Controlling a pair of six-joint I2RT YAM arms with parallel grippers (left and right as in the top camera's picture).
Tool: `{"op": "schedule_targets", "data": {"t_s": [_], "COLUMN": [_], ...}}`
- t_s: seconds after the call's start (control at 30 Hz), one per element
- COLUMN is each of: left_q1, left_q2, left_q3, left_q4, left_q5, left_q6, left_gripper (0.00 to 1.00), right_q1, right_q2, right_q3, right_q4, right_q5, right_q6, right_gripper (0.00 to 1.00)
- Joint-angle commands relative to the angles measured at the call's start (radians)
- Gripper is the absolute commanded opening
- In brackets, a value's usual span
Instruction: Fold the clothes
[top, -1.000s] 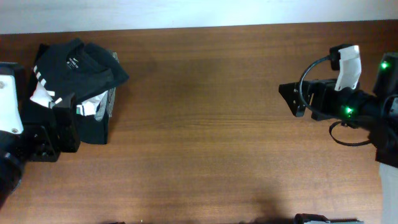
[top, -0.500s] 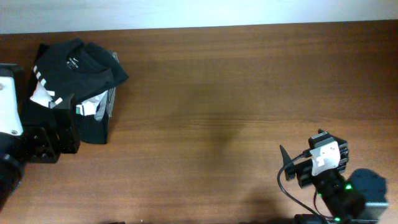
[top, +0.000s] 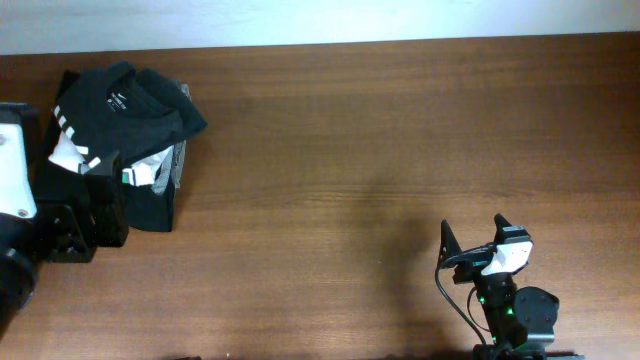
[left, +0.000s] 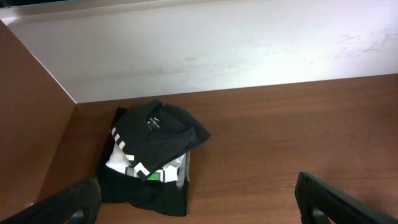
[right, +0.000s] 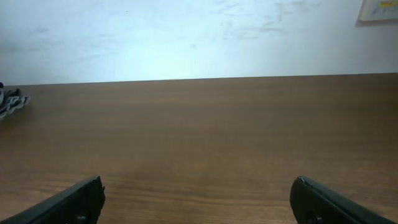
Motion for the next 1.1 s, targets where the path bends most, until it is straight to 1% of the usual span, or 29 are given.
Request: {"op": "schedule_targets", "data": {"t_s": [0.0, 0.5, 0.57, 0.6, 0.63, 0.7, 0.73, 0.8, 0.87, 0.93, 1.0, 1.03, 1.07], "left_q1": [-0.004, -0.004, -0.004, -0.004, -0.004, -0.004, -0.004, -0.004, -0.004, -0.004, -0.004, -0.004, -0.004], "left_q2": [-0.002, -0.002, -0.028, -0.061, -0.091, -0.189, -0.256, -0.371, -0.481, -0.629, -0.733, -0.821, -0.879], "left_q3": [-0.002, -0.007, -0.123, -0.224, -0.311, -0.579, -0.755, -1.028, -1.248, -1.497, -1.634, -1.736, -1.800], "left_q4": [0.000, 0.005, 0.159, 0.283, 0.376, 0.613, 0.739, 0.912, 1.045, 1.168, 1.226, 1.259, 1.277], "left_q5": [-0.008, -0.002, 0.054, 0.085, 0.109, 0.174, 0.182, 0.180, 0.177, 0.170, 0.170, 0.170, 0.170], "left_q6": [-0.013, -0.009, -0.009, -0.008, -0.009, -0.009, -0.009, -0.008, -0.008, -0.008, -0.008, -0.009, -0.008], "left_gripper": [0.99, 0.99, 0.99, 0.99, 0.99, 0.99, 0.99, 0.99, 0.99, 0.99, 0.99, 0.99, 0.99], "right_q1": [0.004, 0.004, 0.004, 0.004, 0.004, 0.004, 0.004, 0.004, 0.004, 0.004, 0.004, 0.004, 0.004], "right_q2": [-0.010, -0.010, -0.010, -0.010, -0.010, -0.010, -0.010, -0.010, -0.010, -0.010, -0.010, -0.010, -0.010], "right_q3": [-0.012, -0.012, -0.012, -0.012, -0.012, -0.012, -0.012, -0.012, -0.012, -0.012, -0.012, -0.012, -0.012], "right_q4": [0.006, 0.006, 0.006, 0.006, 0.006, 0.006, 0.006, 0.006, 0.006, 0.006, 0.006, 0.006, 0.006], "right_q5": [0.012, 0.012, 0.012, 0.013, 0.012, 0.012, 0.012, 0.012, 0.012, 0.012, 0.012, 0.012, 0.012], "right_q6": [0.012, 0.012, 0.012, 0.012, 0.012, 0.012, 0.012, 0.012, 0.012, 0.012, 0.012, 0.012, 0.012], "right_gripper": [0.99, 0.99, 0.99, 0.99, 0.99, 0.99, 0.98, 0.99, 0.99, 0.99, 0.99, 0.99, 0.99]}}
